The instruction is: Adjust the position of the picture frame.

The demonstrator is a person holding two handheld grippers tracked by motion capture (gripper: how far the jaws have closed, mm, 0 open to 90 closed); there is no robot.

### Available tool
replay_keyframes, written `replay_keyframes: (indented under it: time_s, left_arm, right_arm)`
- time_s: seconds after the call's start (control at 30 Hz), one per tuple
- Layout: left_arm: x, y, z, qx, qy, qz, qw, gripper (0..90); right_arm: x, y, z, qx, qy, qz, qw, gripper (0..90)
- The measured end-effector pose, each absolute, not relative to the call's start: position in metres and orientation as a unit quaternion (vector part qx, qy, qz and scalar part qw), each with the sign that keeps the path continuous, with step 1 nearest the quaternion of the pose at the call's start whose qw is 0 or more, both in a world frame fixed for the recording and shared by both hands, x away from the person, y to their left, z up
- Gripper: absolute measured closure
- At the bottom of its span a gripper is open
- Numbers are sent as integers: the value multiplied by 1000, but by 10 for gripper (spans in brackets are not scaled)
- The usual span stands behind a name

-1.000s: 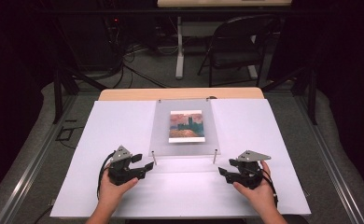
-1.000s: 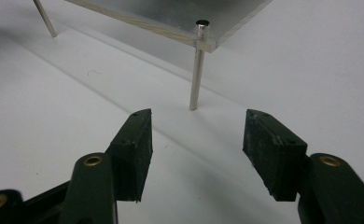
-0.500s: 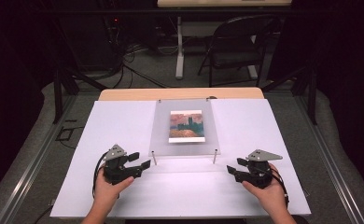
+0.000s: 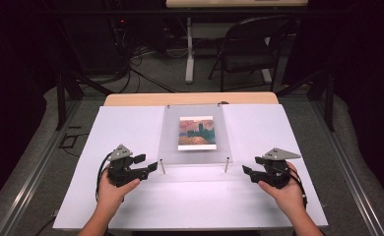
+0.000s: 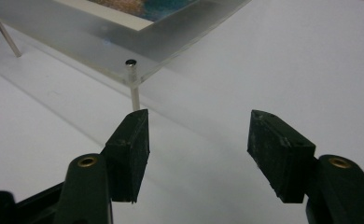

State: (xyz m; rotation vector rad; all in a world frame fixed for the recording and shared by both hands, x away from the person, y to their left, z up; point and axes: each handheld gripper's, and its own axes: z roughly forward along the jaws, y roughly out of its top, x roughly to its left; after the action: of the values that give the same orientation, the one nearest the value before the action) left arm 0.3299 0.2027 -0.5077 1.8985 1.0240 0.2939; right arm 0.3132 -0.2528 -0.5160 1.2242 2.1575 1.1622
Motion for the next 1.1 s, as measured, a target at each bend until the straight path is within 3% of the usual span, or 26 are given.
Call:
replay_keyframes:
  time_s: [0.7,1.1]
  left_arm:
    - [391,206,-498,753,458,126,455,356]
    - [414,196,-492,748,474,119,449,352]
  right_arm:
    - [373,-239,-504,439,776,408,197,378]
    - [395,-236,-507,460,766,415,174,370]
